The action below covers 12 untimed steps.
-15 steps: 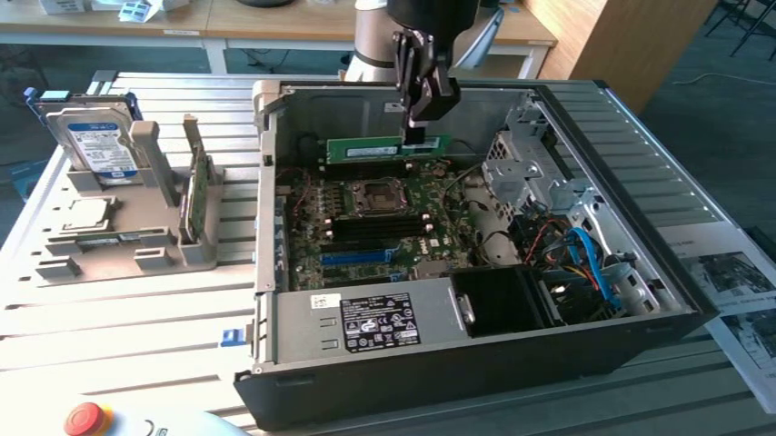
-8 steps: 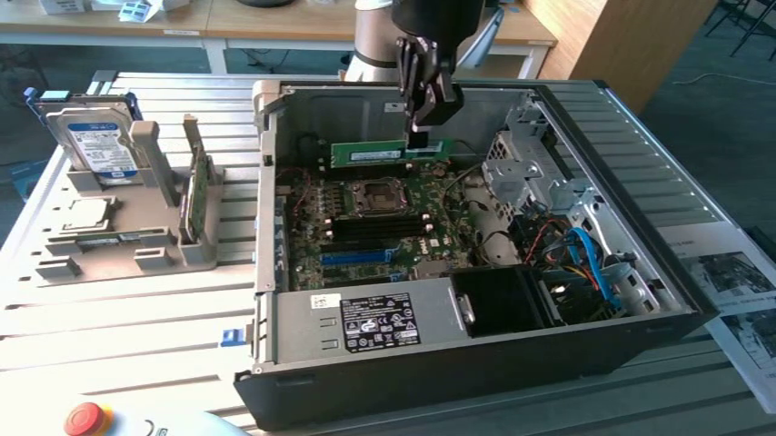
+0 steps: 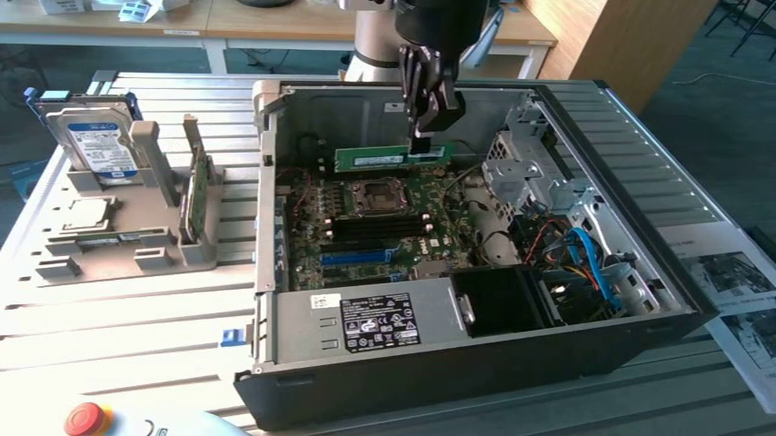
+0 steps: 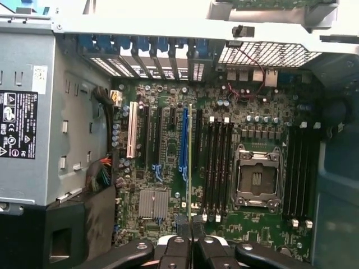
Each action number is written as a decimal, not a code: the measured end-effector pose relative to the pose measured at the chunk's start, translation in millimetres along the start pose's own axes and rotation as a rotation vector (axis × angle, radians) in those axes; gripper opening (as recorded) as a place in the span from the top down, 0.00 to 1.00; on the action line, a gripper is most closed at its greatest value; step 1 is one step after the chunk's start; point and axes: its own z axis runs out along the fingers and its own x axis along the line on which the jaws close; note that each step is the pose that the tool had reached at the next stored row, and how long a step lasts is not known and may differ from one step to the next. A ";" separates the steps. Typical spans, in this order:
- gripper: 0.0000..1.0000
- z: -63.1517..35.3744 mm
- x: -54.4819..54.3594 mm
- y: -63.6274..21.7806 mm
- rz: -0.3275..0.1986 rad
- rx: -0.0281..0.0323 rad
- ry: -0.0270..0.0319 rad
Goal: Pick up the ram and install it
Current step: 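Pick up the ram and move it above insertion slot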
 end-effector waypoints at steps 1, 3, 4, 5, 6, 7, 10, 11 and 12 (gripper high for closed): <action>0.88 0.7 -0.5 -1.0 0.000 -0.0001 0.0001; 0.88 2.1 -1.4 -2.6 0.000 0.0000 0.0000; 0.88 2.2 -1.4 -2.6 0.000 0.0000 -0.0002; 0.88 2.2 -1.4 -2.6 0.000 0.0000 -0.0001; 0.88 2.2 -1.4 -2.6 0.000 0.0000 0.0000; 0.88 2.2 -1.4 -2.6 0.000 0.0000 0.0000; 0.88 2.4 -4.2 -3.1 0.000 -0.0002 0.0001; 0.88 2.6 -6.7 -3.4 0.001 -0.0001 0.0000; 0.88 2.8 -9.3 -3.7 0.001 -0.0001 0.0001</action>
